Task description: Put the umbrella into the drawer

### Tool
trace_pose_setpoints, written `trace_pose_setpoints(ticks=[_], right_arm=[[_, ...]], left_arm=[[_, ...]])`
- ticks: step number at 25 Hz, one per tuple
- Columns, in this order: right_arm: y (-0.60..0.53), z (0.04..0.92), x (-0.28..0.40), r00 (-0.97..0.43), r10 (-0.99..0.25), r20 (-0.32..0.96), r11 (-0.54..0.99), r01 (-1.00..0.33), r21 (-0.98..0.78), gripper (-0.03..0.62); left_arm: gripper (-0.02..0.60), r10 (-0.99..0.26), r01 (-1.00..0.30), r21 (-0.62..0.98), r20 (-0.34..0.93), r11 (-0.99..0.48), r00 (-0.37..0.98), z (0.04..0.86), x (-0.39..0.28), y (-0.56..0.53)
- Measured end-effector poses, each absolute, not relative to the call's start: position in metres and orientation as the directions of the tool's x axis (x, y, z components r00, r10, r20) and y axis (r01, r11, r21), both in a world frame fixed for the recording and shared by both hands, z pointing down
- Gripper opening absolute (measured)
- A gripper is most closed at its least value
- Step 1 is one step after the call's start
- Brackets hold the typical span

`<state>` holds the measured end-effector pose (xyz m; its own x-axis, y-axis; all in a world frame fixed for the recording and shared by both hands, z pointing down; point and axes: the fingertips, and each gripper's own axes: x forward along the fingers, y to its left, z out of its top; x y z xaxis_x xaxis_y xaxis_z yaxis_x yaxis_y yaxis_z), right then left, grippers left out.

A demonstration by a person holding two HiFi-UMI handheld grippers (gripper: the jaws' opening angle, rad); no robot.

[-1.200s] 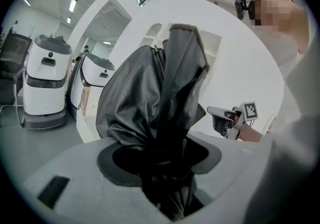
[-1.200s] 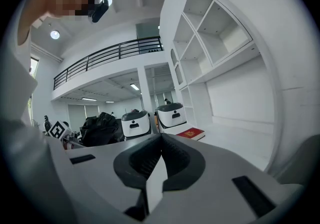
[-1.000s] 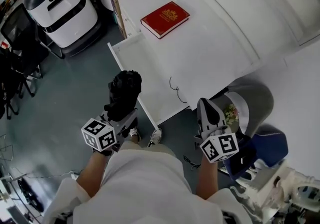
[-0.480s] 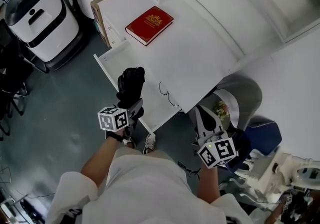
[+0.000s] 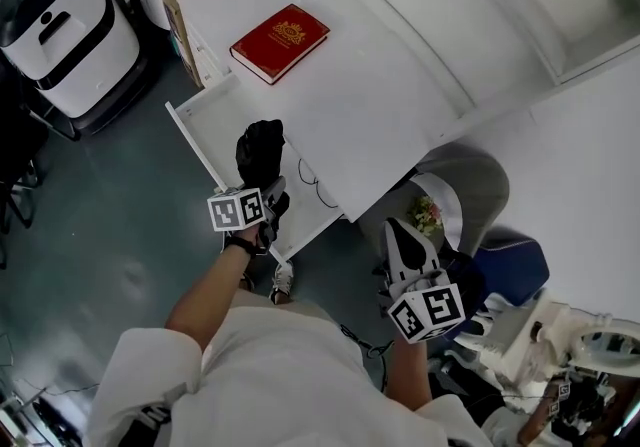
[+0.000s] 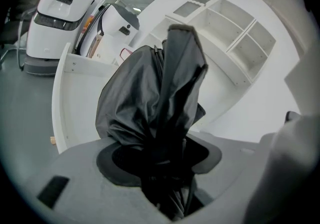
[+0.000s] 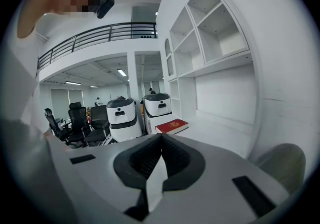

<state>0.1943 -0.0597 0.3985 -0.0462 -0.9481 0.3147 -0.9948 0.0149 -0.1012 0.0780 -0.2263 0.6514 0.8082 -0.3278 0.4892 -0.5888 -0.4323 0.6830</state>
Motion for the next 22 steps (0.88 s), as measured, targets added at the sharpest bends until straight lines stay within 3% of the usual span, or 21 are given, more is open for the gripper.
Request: trace_pose_setpoints(ticks=[22], right_arm=[[-0.034,0.42,0.244,-0.013,-0.931,0.366,-0.02,-0.996,-0.086,0.0]], left_arm=[[0.239,-0.352,-0.737,0.674,0.679,-0.048,0.644,0.747,0.091,-0.252]])
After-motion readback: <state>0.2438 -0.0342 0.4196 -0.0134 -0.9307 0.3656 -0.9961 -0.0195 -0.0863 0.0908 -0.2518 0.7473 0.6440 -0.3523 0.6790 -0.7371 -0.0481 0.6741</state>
